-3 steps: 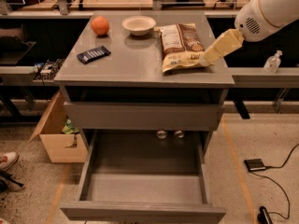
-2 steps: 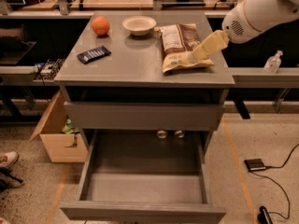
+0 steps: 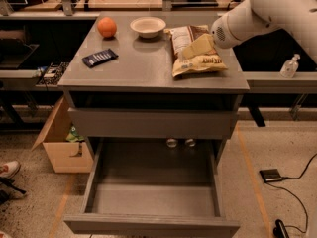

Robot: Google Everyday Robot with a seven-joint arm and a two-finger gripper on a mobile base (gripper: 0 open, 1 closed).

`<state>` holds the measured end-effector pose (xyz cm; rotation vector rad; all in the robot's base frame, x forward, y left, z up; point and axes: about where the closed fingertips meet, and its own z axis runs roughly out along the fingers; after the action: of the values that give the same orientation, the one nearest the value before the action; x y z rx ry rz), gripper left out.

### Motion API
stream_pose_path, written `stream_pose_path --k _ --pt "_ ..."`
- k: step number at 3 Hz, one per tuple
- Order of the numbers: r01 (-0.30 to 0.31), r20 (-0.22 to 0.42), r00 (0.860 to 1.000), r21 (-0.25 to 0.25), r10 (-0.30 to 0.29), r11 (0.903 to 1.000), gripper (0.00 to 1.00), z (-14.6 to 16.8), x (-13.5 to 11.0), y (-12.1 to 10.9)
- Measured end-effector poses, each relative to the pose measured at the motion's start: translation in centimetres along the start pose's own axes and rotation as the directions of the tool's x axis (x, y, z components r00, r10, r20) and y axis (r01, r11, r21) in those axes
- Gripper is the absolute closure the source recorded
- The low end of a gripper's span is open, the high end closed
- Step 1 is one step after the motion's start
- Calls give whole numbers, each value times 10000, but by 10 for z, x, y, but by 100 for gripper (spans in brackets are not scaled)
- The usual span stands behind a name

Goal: Place brown chip bag into middle drawer

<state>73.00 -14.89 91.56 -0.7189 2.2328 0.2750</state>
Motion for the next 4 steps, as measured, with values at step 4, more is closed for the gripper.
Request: stream_pose_path --k 4 --pt "-1588 844 9853 1279 1488 9790 0 94 -34 -24"
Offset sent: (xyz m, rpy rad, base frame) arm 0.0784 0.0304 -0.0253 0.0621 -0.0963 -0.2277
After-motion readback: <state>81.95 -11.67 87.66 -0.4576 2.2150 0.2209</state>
